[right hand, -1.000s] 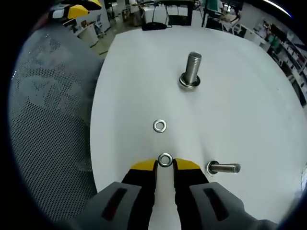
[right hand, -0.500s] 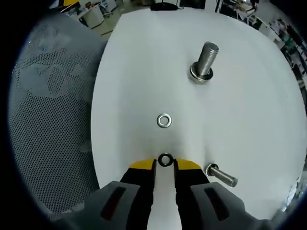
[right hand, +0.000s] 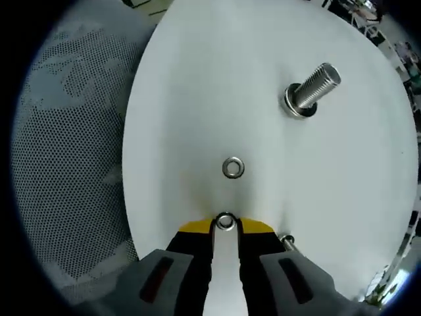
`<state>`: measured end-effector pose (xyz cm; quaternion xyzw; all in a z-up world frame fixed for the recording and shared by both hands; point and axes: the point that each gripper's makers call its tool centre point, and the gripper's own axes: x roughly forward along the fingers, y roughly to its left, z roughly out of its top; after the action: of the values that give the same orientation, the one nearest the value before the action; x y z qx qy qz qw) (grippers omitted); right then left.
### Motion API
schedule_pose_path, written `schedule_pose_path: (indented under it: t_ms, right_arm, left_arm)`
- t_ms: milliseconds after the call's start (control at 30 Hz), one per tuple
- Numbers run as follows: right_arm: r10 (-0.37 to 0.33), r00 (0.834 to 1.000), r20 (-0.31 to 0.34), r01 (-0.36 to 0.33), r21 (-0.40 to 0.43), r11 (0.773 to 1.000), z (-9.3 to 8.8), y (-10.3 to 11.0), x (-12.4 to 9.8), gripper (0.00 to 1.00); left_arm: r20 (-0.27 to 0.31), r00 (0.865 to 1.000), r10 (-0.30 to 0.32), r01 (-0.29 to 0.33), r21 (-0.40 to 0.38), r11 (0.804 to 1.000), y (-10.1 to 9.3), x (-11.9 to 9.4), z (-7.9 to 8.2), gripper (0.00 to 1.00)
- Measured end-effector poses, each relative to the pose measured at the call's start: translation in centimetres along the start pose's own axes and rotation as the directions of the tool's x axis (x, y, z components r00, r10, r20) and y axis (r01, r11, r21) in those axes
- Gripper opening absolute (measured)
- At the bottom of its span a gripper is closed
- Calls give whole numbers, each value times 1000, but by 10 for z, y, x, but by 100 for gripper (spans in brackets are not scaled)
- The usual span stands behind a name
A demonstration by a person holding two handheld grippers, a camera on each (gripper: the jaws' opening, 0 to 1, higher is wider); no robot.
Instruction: Place the washer onto the threaded stud by aligning its center hole with the stud, sliding it down to the base, and recovering from edge contact or off-axis alignment until the washer reaches the visible bottom stop.
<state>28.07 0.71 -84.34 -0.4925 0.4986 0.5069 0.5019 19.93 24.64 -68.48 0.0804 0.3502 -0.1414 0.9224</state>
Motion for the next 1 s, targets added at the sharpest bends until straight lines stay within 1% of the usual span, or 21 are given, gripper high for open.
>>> schedule_pose_path:
  t_ms: [33, 67, 100, 167, 233, 300, 367, 433, 533, 600, 667, 733, 833, 1000]
  right_arm:
    - [2, 1000, -1, -2, 20, 1000, 0, -1, 0, 14]
    - [-41, 999, 16, 41, -13, 999, 5, -8, -1, 13]
    - [-12, 1000, 0, 12, 15, 1000, 3, 0, -5, 13]
    - [-18, 1000, -8, 18, 0, 1000, 3, 3, -4, 13]
    - [-23, 1000, -8, 23, 3, 1000, 3, 3, -3, 13]
    - [-26, 1000, -7, 26, 15, 1000, 2, 3, -4, 13]
    - [-26, 1000, -11, 26, 17, 1000, 2, 2, -3, 14]
    - [-25, 1000, -13, 25, 25, 999, 2, 1, -2, 14]
    - [-18, 1000, -17, 18, 50, 999, 1, 0, -1, 13]
    - [-13, 1000, -15, 14, 77, 997, 0, -1, -1, 13]
    - [-12, 1000, -1, 12, 106, 994, -1, 0, -1, 13]
    - [-15, 1000, 12, 14, 102, 995, -2, 0, -1, 13]
    - [-28, 997, 69, 20, 123, 992, -2, 0, -1, 13]
    - [-51, 991, 127, 35, 128, 991, -3, 1, -1, 14]
  left_arm:
    - [5, 1000, 4, -4, -6, 1000, 2, -1, 0, 18]
    - [7, 1000, 6, -5, -25, 1000, 4, -1, 1, 18]
    - [7, 1000, 2, -2, -33, 999, 4, -1, 0, 18]
    - [2, 1000, -3, 4, -18, 1000, 1, 0, 0, 18]
    - [-5, 1000, -6, 6, 1, 1000, -2, 0, -1, 18]
    - [1, 1000, -3, 3, -12, 1000, 1, 0, 0, 18]
    - [22, 1000, 1, 0, -36, 999, 5, -2, 3, 18]
    - [24, 1000, 1, 0, -34, 999, 4, -2, 3, 18]
    - [5, 1000, -2, 2, -22, 1000, 3, 0, 0, 18]
    - [19, 1000, 1, 0, -28, 1000, 4, -2, 2, 18]
    - [31, 1000, 6, -5, -37, 999, 5, -3, 4, 18]
    - [25, 1000, 3, -2, -36, 999, 5, -2, 3, 17]
    - [6, 1000, -9, 9, -22, 1000, 2, 0, 0, 17]
    - [23, 1000, -8, 8, -31, 999, 3, -2, 3, 17]
